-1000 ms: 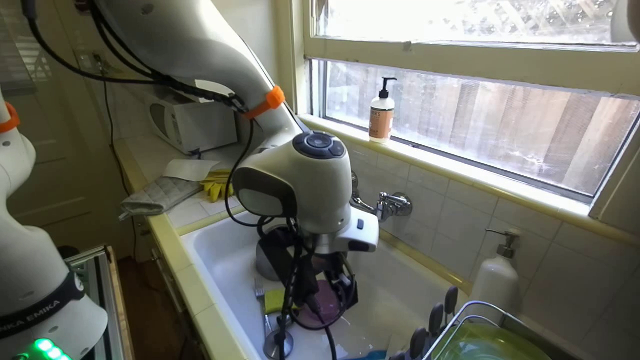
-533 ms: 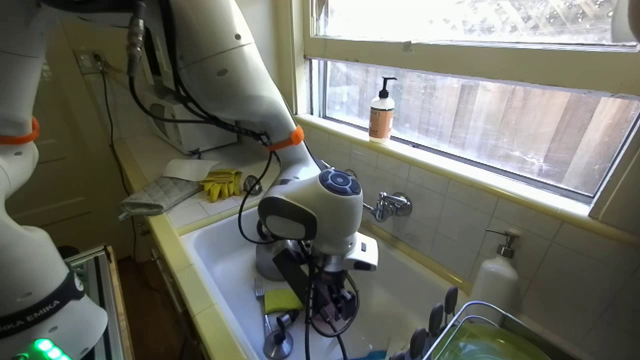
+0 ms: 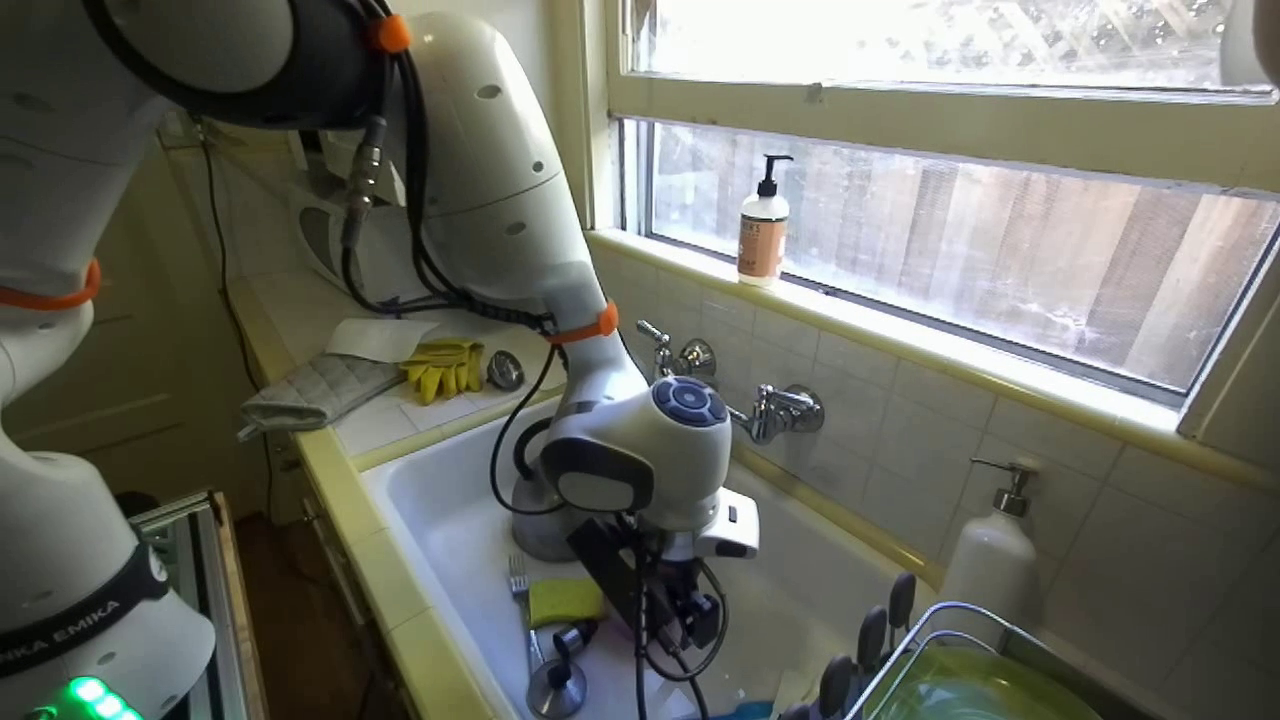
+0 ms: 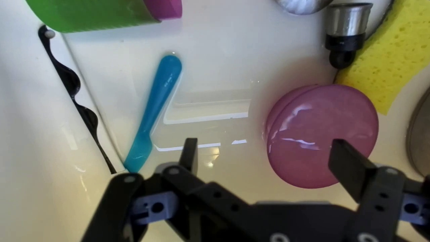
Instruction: Push the faucet on the left backwards then pour the liquid out of the purple bowl.
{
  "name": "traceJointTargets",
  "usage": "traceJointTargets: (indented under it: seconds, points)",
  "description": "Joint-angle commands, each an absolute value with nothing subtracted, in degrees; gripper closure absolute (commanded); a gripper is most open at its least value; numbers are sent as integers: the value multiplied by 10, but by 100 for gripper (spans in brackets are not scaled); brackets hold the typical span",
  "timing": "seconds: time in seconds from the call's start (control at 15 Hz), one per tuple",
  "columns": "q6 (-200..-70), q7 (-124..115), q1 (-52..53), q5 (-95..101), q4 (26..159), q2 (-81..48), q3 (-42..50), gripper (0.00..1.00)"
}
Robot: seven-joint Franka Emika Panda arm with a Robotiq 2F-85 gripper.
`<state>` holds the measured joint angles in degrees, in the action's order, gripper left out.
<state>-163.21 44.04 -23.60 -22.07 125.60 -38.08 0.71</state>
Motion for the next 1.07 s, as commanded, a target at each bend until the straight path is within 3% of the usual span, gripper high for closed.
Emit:
traceJointTargets:
  seconds: [0.0, 1.0]
  points:
    - [-1679, 429, -296, -200, 1233, -422, -54, 0]
    - [-1779, 389, -396, -38, 1196, -528, -136, 0]
